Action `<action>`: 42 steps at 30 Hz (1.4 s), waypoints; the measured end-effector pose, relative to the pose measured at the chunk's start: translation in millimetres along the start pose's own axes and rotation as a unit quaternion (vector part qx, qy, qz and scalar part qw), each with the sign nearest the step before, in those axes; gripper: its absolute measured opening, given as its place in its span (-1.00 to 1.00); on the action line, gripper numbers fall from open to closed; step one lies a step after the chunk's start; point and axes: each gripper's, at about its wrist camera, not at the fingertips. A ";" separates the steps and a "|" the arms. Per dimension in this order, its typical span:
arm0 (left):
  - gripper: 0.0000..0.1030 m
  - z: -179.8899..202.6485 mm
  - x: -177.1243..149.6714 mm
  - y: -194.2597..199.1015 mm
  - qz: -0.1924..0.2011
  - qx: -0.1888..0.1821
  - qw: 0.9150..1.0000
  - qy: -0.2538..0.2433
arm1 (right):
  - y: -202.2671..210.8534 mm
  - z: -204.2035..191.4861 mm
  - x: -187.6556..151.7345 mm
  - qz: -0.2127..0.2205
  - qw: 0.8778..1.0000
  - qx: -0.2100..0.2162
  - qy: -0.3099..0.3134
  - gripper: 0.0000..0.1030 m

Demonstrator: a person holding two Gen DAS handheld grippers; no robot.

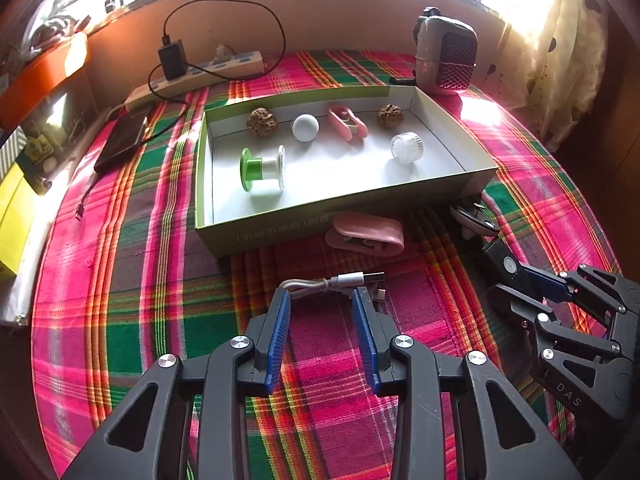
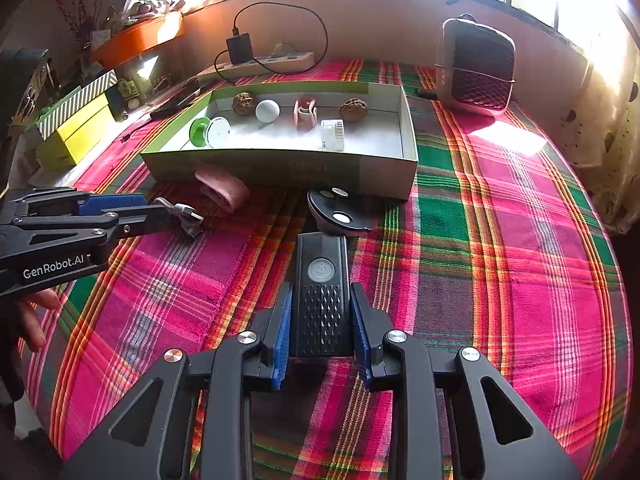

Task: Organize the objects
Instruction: 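Lower the left tool onto the white cable and close it while the right tool holds the remote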

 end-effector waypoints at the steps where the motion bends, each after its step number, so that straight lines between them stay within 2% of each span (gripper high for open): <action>1: -0.41 -1.3 1.0 1.4 0.007 -0.002 1.000 -0.003 | 0.0 0.0 -0.1 0.000 1.000 0.000 0.000 -0.45; 4: -0.41 -3.0 4.8 5.1 0.033 -0.019 0.999 -0.020 | -0.1 0.0 -0.4 0.000 1.000 0.001 0.000 -0.45; 10: -0.41 6.8 5.9 3.9 0.044 -0.063 0.992 -0.099 | -0.5 0.2 -0.4 0.000 1.000 0.001 0.000 -0.45; 16: -0.41 15.0 3.5 -3.2 0.047 -0.059 0.984 -0.160 | -1.2 -0.4 -0.4 -0.001 1.000 -0.003 0.003 -0.45; 23: -0.41 10.9 1.8 -16.1 0.024 -0.070 0.983 -0.166 | -2.1 -2.2 -0.1 -0.003 1.000 -0.007 0.005 -0.45; 33: -0.41 18.2 -10.1 -13.4 0.012 -0.094 0.980 -0.175 | -3.2 -2.6 -0.6 -0.004 1.000 -0.015 0.008 -0.45; 38: -0.41 13.2 -4.9 -18.4 0.005 -0.099 0.986 -0.134 | -3.4 -4.3 -0.7 -0.005 1.000 -0.019 0.009 -0.45; 42: -0.41 13.6 -3.3 -19.7 0.006 -0.095 0.988 -0.121 | -3.1 -5.1 -1.0 -0.006 1.000 -0.022 0.010 -0.45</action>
Point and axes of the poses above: each gripper's, at about its wrist camera, not at the fingertips, and y roughly against the way its jaws point, z to its right, x to its top, and after that the axes turned 2 degrees about y, right-handed
